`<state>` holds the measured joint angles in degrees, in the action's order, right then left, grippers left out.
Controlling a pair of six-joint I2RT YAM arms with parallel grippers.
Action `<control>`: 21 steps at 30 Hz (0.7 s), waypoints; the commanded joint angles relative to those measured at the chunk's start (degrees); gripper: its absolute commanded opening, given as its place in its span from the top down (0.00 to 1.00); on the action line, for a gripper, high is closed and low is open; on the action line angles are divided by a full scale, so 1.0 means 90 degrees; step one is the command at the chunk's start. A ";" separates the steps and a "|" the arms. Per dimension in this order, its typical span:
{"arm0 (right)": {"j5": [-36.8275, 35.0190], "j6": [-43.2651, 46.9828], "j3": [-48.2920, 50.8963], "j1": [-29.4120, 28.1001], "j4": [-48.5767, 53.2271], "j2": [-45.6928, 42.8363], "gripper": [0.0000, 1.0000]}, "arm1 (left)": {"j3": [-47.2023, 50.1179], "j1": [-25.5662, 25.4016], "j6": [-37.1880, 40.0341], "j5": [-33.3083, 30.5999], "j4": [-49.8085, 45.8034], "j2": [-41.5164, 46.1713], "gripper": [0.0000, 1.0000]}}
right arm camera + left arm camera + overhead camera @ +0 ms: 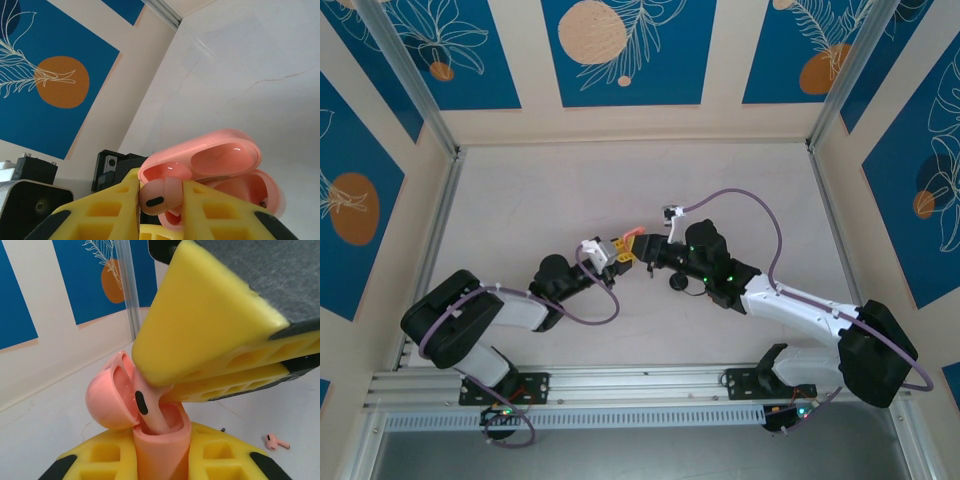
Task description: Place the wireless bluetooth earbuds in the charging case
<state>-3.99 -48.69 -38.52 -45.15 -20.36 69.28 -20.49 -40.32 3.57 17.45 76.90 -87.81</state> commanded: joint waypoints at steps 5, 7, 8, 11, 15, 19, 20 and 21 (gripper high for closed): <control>-0.0267 -0.0169 0.0131 -0.0039 0.0392 0.0076 0.69 | -0.0056 -0.0108 0.0007 -0.0035 0.0410 0.0240 0.89; -0.0308 -0.0201 0.0122 -0.0038 0.0460 0.0069 0.69 | -0.0049 -0.0114 0.0013 -0.0035 0.0412 0.0262 0.89; -0.0318 -0.0196 0.0117 -0.0042 0.0475 0.0076 0.69 | -0.0047 -0.0119 0.0013 -0.0035 0.0410 0.0271 0.89; -0.0314 -0.0205 0.0101 -0.0042 0.0524 0.0090 0.69 | -0.0038 -0.0120 0.0023 -0.0035 0.0413 0.0325 0.89; -0.0175 -0.0227 0.0103 -0.0042 0.0455 0.0132 0.70 | -0.0023 -0.0120 0.0052 -0.0063 0.0410 0.0372 0.89; -0.0190 -0.0281 0.0120 -0.0047 0.0553 0.0112 0.69 | -0.0028 -0.0129 0.0047 -0.0045 0.0410 0.0418 0.89; -0.0210 -0.0283 0.0130 -0.0043 0.0562 0.0105 0.69 | -0.0028 -0.0128 0.0043 -0.0037 0.0415 0.0434 0.89; -0.0238 -0.0291 0.0121 -0.0041 0.0581 0.0097 0.67 | -0.0028 -0.0125 0.0042 -0.0028 0.0415 0.0441 0.89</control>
<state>-4.95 -50.46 -38.50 -45.23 -19.25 69.34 -20.34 -40.42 3.60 16.82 74.52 -86.61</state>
